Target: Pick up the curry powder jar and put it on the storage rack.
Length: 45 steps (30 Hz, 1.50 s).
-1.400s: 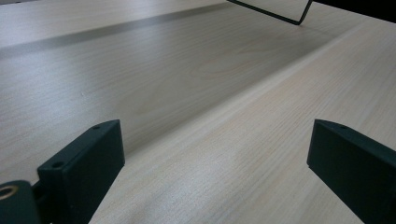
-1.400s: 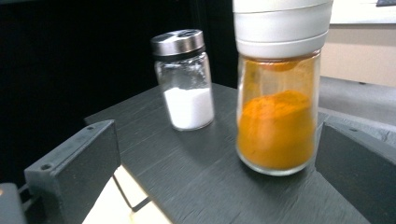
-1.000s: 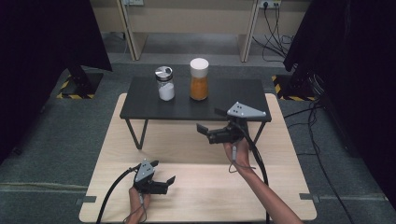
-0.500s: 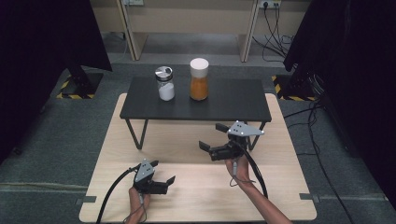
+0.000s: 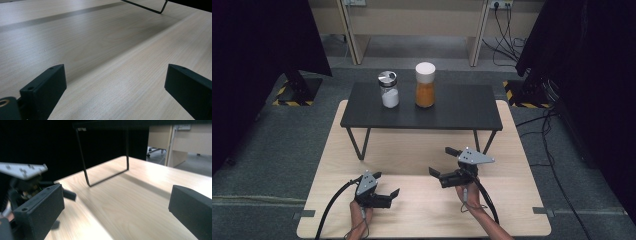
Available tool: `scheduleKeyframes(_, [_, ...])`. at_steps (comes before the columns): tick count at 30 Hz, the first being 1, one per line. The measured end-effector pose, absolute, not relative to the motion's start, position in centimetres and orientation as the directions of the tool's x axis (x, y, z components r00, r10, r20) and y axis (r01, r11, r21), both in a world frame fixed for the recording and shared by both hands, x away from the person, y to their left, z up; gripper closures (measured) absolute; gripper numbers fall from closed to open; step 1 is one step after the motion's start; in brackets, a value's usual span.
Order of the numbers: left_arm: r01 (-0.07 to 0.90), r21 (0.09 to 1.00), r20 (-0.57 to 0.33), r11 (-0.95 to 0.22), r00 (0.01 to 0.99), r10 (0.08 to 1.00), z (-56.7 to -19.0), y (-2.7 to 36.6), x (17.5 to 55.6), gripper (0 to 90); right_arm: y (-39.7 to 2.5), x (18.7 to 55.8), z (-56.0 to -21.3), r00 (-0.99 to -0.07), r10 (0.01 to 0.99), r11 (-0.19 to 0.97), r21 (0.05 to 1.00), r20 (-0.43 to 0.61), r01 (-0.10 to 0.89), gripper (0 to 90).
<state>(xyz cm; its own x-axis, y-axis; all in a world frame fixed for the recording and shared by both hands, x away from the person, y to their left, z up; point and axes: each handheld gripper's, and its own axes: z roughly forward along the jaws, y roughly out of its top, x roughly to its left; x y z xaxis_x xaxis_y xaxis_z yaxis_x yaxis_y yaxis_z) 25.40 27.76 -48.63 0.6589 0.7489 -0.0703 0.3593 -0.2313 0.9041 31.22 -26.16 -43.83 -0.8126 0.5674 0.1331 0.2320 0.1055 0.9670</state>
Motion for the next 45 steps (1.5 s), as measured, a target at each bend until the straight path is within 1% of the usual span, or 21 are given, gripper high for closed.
scheduleKeyframes(4, [0.359,0.904,-0.070,-0.231,0.659,0.749,-48.6,27.8,25.4,3.1,-26.8,31.0,-45.3,-0.807,0.580,0.124,0.965,0.117,0.229,0.3])
scheduleKeyframes(9, [0.359,0.904,-0.070,-0.231,0.658,0.749,-48.6,27.8,25.4,3.2,-27.5,30.5,-46.8,-0.792,0.599,0.121,0.965,0.115,0.232,0.3])
scheduleKeyframes(20, [0.358,0.905,-0.069,-0.231,0.658,0.750,-48.6,27.8,25.3,3.1,-28.1,30.0,-48.9,-0.773,0.627,0.147,0.960,0.095,0.238,0.3])
scheduleKeyframes(36, [0.356,0.905,-0.068,-0.231,0.659,0.749,-48.7,27.8,25.3,3.1,-28.0,30.0,-49.9,-0.765,0.637,0.164,0.954,0.092,0.251,0.3])
scheduleKeyframes(45, [0.356,0.905,-0.067,-0.231,0.658,0.750,-48.7,27.8,25.3,3.1,-27.9,30.1,-49.9,-0.767,0.636,0.170,0.953,0.089,0.252,0.3])
